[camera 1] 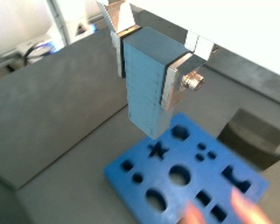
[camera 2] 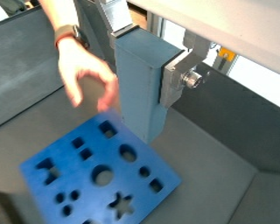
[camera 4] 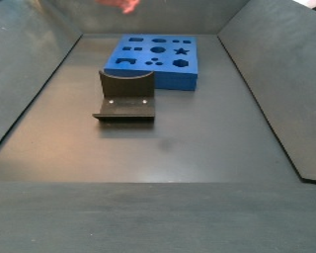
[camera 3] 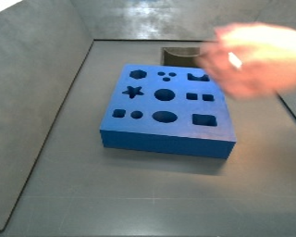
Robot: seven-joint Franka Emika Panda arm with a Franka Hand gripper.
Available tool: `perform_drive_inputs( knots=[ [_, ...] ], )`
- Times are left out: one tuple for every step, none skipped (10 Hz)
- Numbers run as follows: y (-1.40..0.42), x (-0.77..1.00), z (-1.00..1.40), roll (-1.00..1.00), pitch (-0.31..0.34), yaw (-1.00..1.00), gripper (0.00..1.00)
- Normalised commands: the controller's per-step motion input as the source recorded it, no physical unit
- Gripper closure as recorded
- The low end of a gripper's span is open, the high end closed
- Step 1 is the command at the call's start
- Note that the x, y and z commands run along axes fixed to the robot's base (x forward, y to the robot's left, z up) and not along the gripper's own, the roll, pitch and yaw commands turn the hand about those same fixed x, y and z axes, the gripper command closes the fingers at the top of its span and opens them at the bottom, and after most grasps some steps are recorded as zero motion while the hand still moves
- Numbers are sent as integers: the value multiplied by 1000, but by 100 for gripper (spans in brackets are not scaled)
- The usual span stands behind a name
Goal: Insert the rectangle object.
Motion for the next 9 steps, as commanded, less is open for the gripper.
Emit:
perform_drive_inputs(
  knots=[
    [375, 53, 163, 20, 93, -81, 100],
    [208, 32, 113, 11, 79, -44, 100],
    [0, 0, 0, 0, 0, 0, 0],
    [0, 0, 0, 0, 0, 0, 100],
    [-14, 23, 0, 0, 0, 0, 100],
    [0, 0, -20, -16, 0, 0, 100],
    [0, 0, 0, 0, 0, -6, 100],
    [-189, 280, -63, 41, 0, -417, 100],
    [-246, 377, -151, 60, -3, -606, 100]
  ],
)
